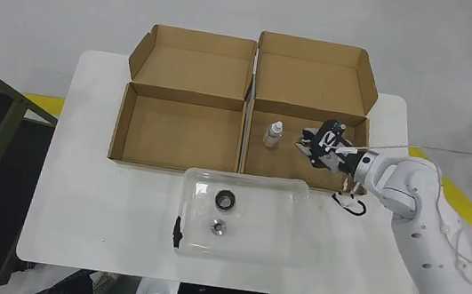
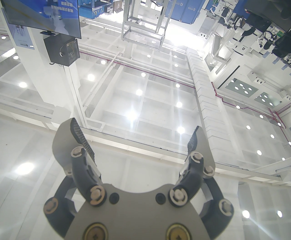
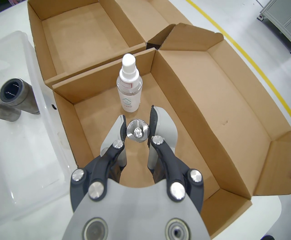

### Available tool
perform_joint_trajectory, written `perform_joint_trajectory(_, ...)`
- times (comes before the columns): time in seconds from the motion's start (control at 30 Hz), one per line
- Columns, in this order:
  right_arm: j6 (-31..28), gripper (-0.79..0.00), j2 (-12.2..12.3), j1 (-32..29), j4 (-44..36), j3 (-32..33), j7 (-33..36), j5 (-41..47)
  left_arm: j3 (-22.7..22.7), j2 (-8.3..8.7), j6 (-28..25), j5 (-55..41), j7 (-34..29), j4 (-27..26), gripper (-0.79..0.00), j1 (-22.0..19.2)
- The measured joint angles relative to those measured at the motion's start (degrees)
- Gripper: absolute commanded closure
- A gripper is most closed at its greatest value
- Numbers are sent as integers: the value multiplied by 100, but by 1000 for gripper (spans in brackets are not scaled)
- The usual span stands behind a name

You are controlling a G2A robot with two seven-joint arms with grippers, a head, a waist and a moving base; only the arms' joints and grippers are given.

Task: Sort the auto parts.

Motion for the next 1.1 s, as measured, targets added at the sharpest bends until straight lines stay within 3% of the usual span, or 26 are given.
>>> perform_joint_trajectory(0.67, 353, 0, -167, 616, 929, -773, 222, -474, 0, 0, 0, 0, 0, 0, -785, 0)
perform_joint_trajectory(0.77, 384, -108, -190, 672, 1008, -852, 228, -508, 0, 0, 0, 0, 0, 0, -785, 0)
perform_joint_trajectory(0.83, 409, -259, -204, 698, 1050, -898, 220, -521, 0, 0, 0, 0, 0, 0, -785, 0)
perform_joint_trajectory(1.1, 454, -616, -227, 731, 986, -958, 243, -530, 0, 0, 0, 0, 0, 0, -785, 0)
